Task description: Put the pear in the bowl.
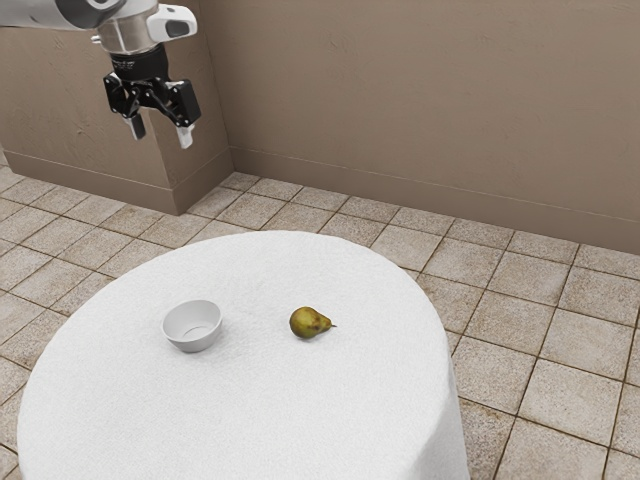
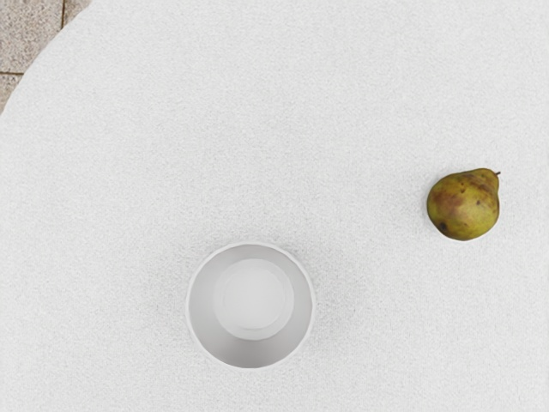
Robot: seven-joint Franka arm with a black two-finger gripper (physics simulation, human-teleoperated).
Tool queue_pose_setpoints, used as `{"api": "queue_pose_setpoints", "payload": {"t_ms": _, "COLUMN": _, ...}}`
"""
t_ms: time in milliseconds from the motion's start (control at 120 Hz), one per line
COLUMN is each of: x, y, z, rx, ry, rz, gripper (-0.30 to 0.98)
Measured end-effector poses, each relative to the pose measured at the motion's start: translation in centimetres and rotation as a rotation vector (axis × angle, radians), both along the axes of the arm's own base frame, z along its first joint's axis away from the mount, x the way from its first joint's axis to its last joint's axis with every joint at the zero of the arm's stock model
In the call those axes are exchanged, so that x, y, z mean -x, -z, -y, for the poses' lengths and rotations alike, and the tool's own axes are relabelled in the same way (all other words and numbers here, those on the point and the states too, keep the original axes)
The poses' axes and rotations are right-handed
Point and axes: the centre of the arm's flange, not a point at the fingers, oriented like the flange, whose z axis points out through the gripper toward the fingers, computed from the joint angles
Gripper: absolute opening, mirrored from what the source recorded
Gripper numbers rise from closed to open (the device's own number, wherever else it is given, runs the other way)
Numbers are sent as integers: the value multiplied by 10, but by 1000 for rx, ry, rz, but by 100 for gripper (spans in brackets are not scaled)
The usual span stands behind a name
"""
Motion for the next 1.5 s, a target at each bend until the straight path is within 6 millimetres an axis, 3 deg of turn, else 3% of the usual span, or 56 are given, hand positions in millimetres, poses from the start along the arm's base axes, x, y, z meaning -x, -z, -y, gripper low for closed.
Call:
{"api": "queue_pose_setpoints", "payload": {"t_ms": 317, "x": 0, "y": 0, "z": 2, "rx": 0, "ry": 11, "rz": 0, "gripper": 69}}
{"api": "queue_pose_setpoints", "payload": {"t_ms": 400, "x": -8, "y": 3, "z": 20, "rx": -3, "ry": 51, "rz": 1, "gripper": 69}}
{"api": "queue_pose_setpoints", "payload": {"t_ms": 467, "x": -29, "y": 30, "z": 54, "rx": -7, "ry": 119, "rz": -17, "gripper": 69}}
{"api": "queue_pose_setpoints", "payload": {"t_ms": 575, "x": -63, "y": 94, "z": 104, "rx": -6, "ry": 224, "rz": -63, "gripper": 69}}
{"api": "queue_pose_setpoints", "payload": {"t_ms": 708, "x": -88, "y": 161, "z": 148, "rx": 9, "ry": 325, "rz": -88, "gripper": 69}}
{"api": "queue_pose_setpoints", "payload": {"t_ms": 825, "x": -100, "y": 209, "z": 156, "rx": 14, "ry": 364, "rz": -114, "gripper": 69}}
{"api": "queue_pose_setpoints", "payload": {"t_ms": 992, "x": -102, "y": 256, "z": 167, "rx": 23, "ry": 418, "rz": -145, "gripper": 69}}
{"api": "queue_pose_setpoints", "payload": {"t_ms": 1067, "x": -97, "y": 279, "z": 178, "rx": 33, "ry": 448, "rz": -167, "gripper": 69}}
{"api": "queue_pose_setpoints", "payload": {"t_ms": 1192, "x": -84, "y": 313, "z": 180, "rx": 43, "ry": 481, "rz": -205, "gripper": 69}}
{"api": "queue_pose_setpoints", "payload": {"t_ms": 1367, "x": -77, "y": 335, "z": 178, "rx": 49, "ry": 547, "rz": -195, "gripper": 69}}
{"api": "queue_pose_setpoints", "payload": {"t_ms": 1500, "x": -79, "y": 343, "z": 164, "rx": 51, "ry": 584, "rz": -172, "gripper": 69}}
